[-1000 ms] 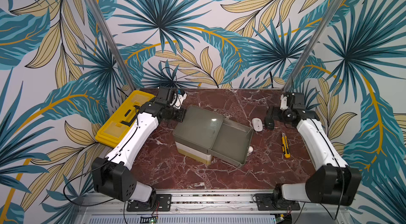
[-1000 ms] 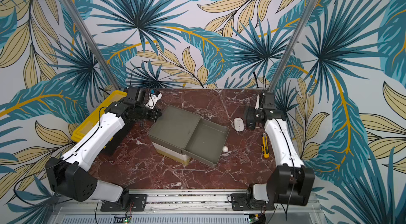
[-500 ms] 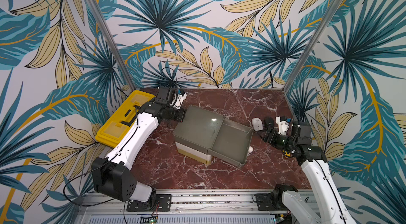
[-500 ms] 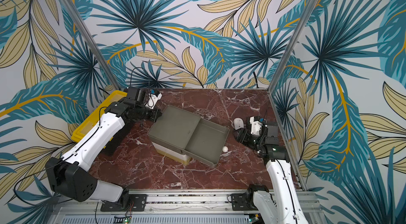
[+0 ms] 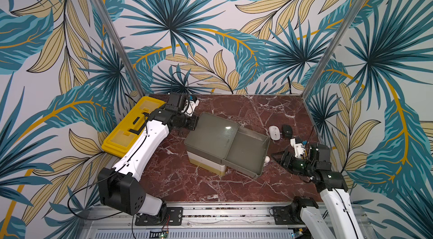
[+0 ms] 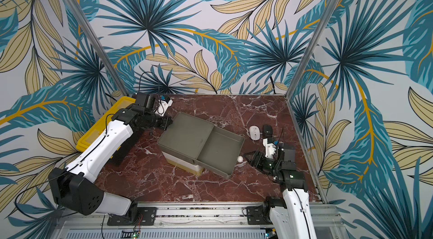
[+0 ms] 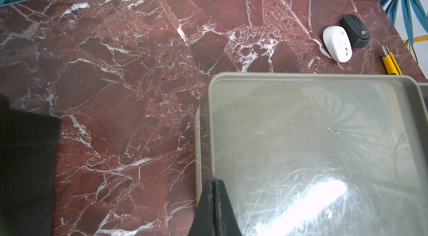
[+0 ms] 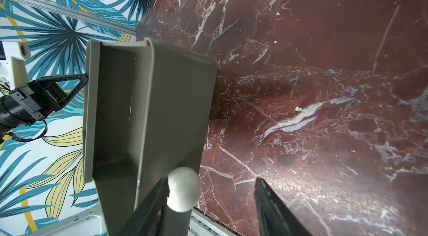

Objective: Take the mice out of the drawer
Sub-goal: Close the drawer in the storage box.

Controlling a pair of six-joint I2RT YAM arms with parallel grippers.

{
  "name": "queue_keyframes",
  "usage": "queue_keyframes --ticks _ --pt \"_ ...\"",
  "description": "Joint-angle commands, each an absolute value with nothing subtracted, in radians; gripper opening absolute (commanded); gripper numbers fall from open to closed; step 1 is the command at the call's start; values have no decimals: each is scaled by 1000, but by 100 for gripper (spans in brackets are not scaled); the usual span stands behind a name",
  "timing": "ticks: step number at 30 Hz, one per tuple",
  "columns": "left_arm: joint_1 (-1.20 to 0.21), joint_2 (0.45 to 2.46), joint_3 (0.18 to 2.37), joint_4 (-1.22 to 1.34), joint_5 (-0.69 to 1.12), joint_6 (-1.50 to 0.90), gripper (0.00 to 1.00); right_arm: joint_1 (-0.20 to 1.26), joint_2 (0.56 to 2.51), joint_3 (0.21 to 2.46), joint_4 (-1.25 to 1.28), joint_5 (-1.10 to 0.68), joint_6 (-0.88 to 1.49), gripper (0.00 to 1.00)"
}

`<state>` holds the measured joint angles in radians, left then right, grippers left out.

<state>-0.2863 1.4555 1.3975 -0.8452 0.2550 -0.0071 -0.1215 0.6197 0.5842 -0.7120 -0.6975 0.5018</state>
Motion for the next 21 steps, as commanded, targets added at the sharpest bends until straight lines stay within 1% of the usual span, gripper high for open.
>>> queue_keyframes --ticks 1,5,11,15,17,20,21 --pt "-297 1474 1395 -973 324 8 0 -114 584 542 -714 -739 532 60" --pt "-297 1476 1396 -974 332 7 0 -109 555 493 -613 -789 607 57" --pt "-296 1470 1392 -974 332 9 0 -91 554 479 -574 -796 629 56" --pt "-296 1471 1393 -974 334 8 0 -76 572 458 -521 -794 655 51" --pt "-297 1470 1392 -973 337 7 0 -64 575 448 -487 -796 674 47" --pt "-297 1469 1392 -973 337 8 0 -43 580 442 -454 -799 694 45" --pt "-297 1470 1393 -973 337 7 0 -32 582 440 -441 -801 703 43"
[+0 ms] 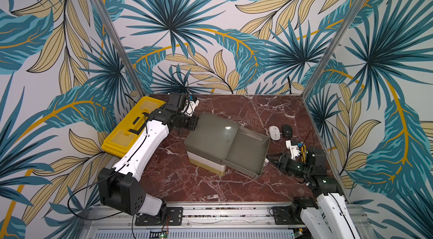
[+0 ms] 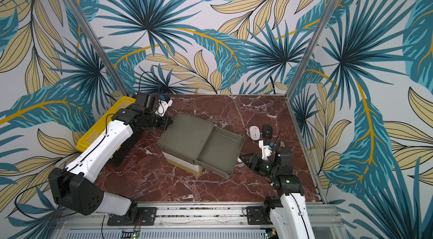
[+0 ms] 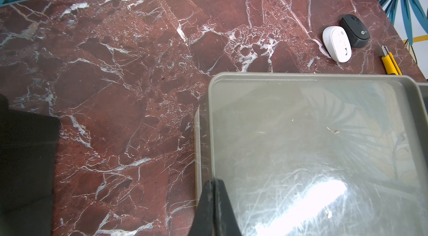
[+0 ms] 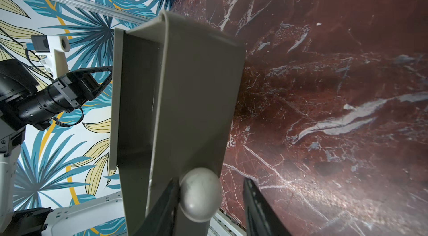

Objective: Take the mice out of the drawer
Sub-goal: Close the drawer in the storage box.

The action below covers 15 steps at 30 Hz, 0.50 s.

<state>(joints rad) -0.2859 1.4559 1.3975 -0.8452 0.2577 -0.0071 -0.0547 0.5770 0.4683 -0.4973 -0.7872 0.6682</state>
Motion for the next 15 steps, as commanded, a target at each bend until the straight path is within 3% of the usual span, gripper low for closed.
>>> queue_keyframes --ticks 1,15 --pt "-297 1471 1393 -973 337 8 0 -23 586 439 -431 -801 708 42" --pt "-296 1475 1394 -975 340 8 0 126 650 460 -311 -717 771 23"
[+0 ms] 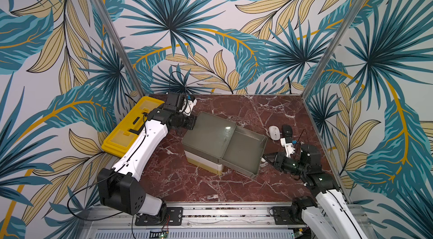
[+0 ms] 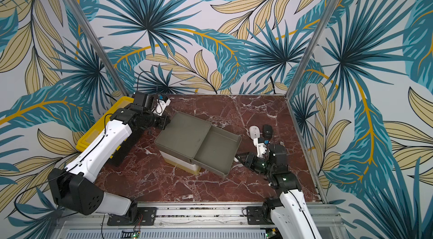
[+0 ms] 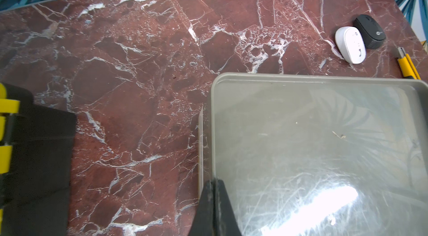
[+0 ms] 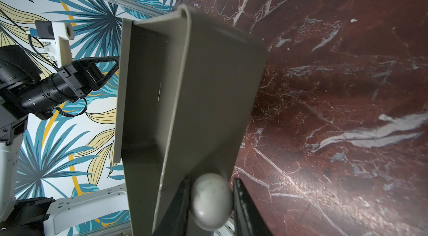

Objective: Take the mice out of the drawer
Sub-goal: Close the drawer in the storage box.

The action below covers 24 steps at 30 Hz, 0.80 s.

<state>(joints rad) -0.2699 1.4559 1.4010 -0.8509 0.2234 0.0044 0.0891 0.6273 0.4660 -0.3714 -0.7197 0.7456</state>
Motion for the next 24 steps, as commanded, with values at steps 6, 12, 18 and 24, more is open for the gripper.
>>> queue_keyframes --ticks 6,12,18,24 --pt "-297 1477 1394 -974 340 8 0 155 655 502 -312 -699 779 23" --pt "-297 1476 1393 -974 339 8 0 175 643 545 -357 -676 772 23" --pt "-297 1476 1392 -974 339 7 0 186 673 564 -338 -666 770 23" --pt "-297 1472 1391 -976 336 9 0 218 744 566 -244 -657 792 22"
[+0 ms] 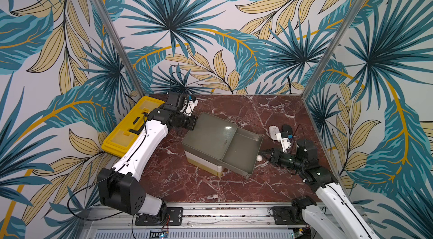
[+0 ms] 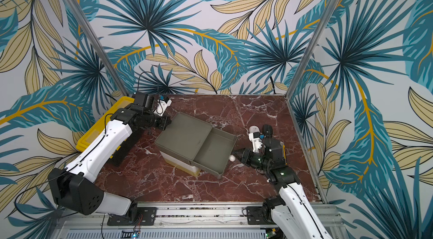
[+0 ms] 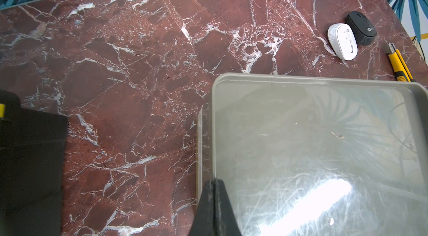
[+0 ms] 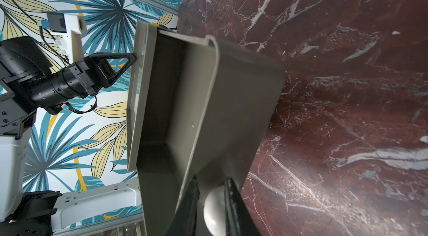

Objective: Take the mice out of the drawer
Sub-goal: Close the drawer in the storage box.

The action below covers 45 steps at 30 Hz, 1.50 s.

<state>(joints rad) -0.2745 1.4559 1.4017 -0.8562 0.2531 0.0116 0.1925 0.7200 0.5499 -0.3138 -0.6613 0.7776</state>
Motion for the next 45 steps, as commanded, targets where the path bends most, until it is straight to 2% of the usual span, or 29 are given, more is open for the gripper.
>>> queue_keyframes --ticks 1,12,27,37,39,45 --pt "-297 1471 1392 -976 336 9 0 228 758 569 -229 -656 794 22" --pt "-296 1476 1392 -975 338 9 0 364 894 601 -80 -581 814 22" --pt "-298 1471 1390 -976 345 10 0 543 1219 720 168 -502 832 22" --pt "-299 1475 1391 -977 345 12 0 594 1279 762 180 -466 819 23" --pt "-297 1474 1392 -975 344 11 0 594 1256 760 151 -448 799 25" --pt "-297 1478 1392 -974 346 9 0 594 1170 744 6 -328 766 40"
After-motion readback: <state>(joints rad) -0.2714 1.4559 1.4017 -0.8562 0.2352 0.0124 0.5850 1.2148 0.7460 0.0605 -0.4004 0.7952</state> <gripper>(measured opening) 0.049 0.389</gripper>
